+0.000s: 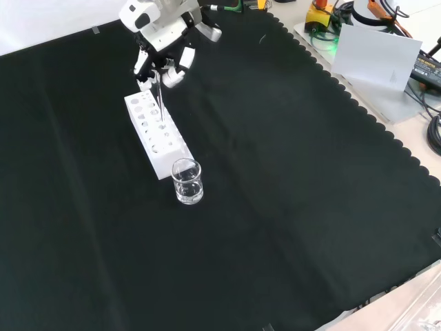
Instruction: Take the glass rod from the white test tube rack.
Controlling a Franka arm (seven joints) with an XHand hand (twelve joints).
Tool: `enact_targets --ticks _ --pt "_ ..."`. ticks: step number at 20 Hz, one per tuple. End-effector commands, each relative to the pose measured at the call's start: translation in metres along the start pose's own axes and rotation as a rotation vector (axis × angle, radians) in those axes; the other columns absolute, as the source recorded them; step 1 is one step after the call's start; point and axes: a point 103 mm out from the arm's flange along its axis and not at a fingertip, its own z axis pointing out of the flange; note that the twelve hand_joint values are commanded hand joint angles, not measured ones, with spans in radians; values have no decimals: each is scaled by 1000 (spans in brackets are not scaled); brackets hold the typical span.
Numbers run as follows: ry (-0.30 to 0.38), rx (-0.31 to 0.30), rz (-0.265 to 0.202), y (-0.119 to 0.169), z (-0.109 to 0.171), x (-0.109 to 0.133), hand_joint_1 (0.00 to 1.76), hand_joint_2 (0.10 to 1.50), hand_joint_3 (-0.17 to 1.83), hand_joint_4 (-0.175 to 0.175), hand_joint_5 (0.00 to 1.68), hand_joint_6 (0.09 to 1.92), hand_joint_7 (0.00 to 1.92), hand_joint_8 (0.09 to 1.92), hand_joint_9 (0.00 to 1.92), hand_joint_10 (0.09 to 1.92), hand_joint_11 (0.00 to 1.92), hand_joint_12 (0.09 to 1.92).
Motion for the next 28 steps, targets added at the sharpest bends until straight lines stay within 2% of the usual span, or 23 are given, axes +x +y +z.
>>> enact_targets --ticks 1,4,6,7,9,10,14,16,21,28 --pt "-18 -32 -9 7 0 16 1172 867 688 -175 594 934 873 1268 1528 891 1752 661" --pt "-20 -45 -8 8 2 22 1320 841 678 -175 631 959 892 1331 1537 903 1748 631" --pt "-34 -64 1 8 3 24 1257 1032 345 -175 716 1188 844 1343 1559 910 1729 613" --pt "-34 -83 12 7 2 23 1239 1102 212 -175 742 1240 835 1337 1565 919 1716 610" --pt "-17 -127 33 6 0 21 1235 1149 89 -175 798 1236 859 1292 1566 943 1678 609" --pt "5 -137 43 6 -3 20 1240 1107 147 -175 830 1210 884 1262 1565 957 1653 620" --pt "-17 -208 60 -2 -14 17 1278 751 712 -175 998 1121 1047 1160 1591 945 1626 643" --pt "-28 -231 65 -7 -21 18 1291 657 843 -175 1056 1085 1105 1120 1625 920 1642 643" --pt "-34 -246 71 -22 -42 23 1304 578 935 -175 1121 1027 1168 1058 1672 875 1668 632" --pt "-61 -201 74 -44 -73 29 1309 552 962 -175 1146 1001 1193 1032 1693 856 1687 627"
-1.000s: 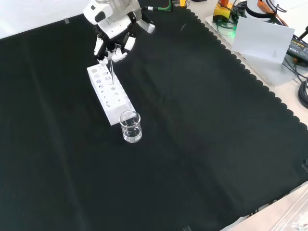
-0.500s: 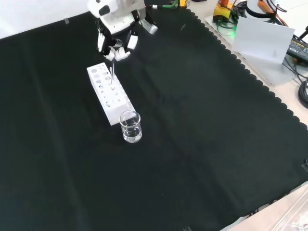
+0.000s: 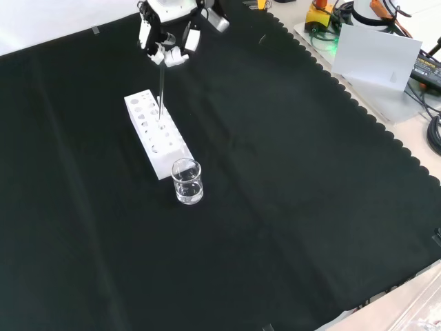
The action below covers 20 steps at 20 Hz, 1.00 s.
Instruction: Take the glass rod from the white test tube rack.
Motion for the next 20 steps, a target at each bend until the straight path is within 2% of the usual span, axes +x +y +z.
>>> enact_targets --ticks 1,8,10,15,16,17,20 --pt "-30 57 10 -20 -33 4 1309 550 964 -175 1148 998 1195 1030 1694 854 1688 627" --pt "-82 74 2 -39 -63 9 1311 540 972 -175 1159 984 1206 1015 1700 848 1698 628" --pt "-79 68 12 -46 -71 10 1312 537 974 -175 1163 979 1209 1011 1703 847 1702 629" --pt "-63 66 1 -56 -79 13 1313 533 978 -175 1167 975 1213 1007 1710 847 1709 630" --pt "-52 58 -28 -58 -80 14 1313 532 979 -175 1168 974 1214 1006 1711 847 1710 631" --pt "-48 55 -37 -59 -80 16 1313 532 980 -175 1168 974 1214 1006 1711 847 1711 631" --pt "-46 55 -40 -62 -81 15 1313 530 982 -175 1170 972 1216 1004 1713 846 1712 631"
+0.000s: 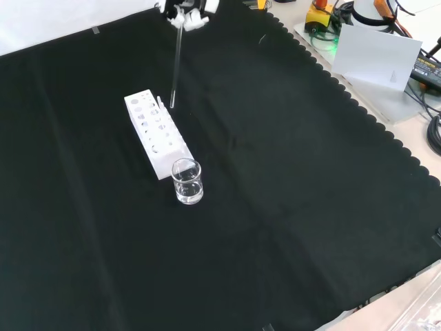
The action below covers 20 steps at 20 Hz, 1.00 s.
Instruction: Take the glass rod from the white test tube rack.
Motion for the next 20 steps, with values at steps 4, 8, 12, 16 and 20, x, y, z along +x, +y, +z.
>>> enact_targets --ticks 4,8,12,16,20 --pt "37 -39 -80 -17 -3 5 1313 528 984 -175 1171 971 1217 1003 1714 845 1713 631" --pt "43 -23 -99 -19 -5 2 1314 526 986 -175 1173 968 1219 1000 1715 845 1714 632" --pt "27 -32 -84 -18 -7 11 1236 587 838 -175 1219 836 1421 1089 1731 833 1725 631" --pt "25 -35 -76 -21 -8 16 1220 602 800 -175 1234 795 1466 1107 1737 828 1730 629" --pt "22 -33 -62 -27 -9 12 1220 602 796 -175 1237 789 1469 1107 1739 826 1732 629"
